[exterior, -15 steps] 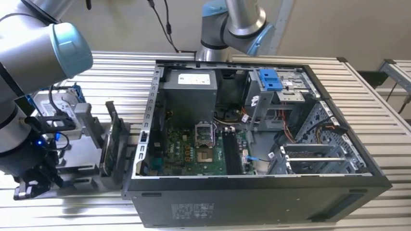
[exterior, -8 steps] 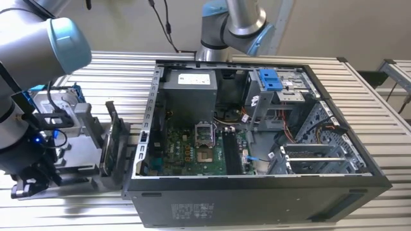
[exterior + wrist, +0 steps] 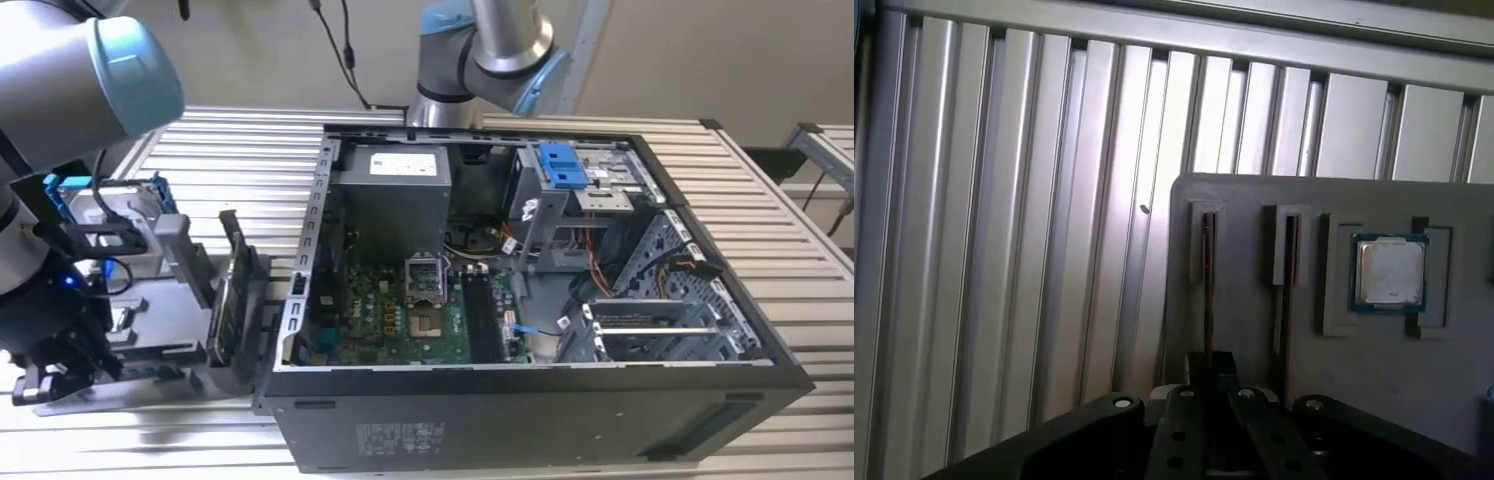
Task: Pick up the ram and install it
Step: 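Pick up the ram and move it above insertion slot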
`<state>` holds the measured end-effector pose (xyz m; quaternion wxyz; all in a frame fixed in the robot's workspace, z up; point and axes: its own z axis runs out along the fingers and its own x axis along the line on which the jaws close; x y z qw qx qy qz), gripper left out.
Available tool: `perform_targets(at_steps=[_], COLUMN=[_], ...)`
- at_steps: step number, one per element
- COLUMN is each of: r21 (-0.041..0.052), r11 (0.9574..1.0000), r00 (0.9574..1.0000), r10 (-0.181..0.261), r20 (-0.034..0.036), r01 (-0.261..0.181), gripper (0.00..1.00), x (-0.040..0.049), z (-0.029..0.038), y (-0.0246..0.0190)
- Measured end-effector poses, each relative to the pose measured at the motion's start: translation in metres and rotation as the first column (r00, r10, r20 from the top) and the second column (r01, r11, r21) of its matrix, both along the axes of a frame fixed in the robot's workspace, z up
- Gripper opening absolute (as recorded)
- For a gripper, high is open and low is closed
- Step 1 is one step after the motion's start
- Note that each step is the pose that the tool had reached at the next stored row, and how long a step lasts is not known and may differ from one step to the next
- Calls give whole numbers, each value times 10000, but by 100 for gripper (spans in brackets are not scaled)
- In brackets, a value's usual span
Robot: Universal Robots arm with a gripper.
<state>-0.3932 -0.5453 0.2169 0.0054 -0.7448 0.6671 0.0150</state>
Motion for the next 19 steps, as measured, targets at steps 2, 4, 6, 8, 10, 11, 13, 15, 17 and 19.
perform_targets(at_steps=[2,4,6,8,10,11,13,15,17,19], r21=[1,0,2,0,1,1,1,1,0,1], r11=[10000,10000,10000,10000,10000,10000,10000,10000,10000,10000], r00=[10000,10000,10000,10000,10000,10000,10000,10000,10000,10000], r10=[0,0,0,0,0,0,0,0,1,0], r20=[1,1,2,1,0,0,0,-3,-4,-3], r01=[0,0,0,0,0,0,0,0,-1,0], gripper=[15,15,15,15,15,15,15,15,15,15], x=[0,0,0,0,0,0,0,0,0,0], z=[13,31,43,60,81,91,112,144,173,205], y=[0,0,0,0,0,0,0,0,0,0])
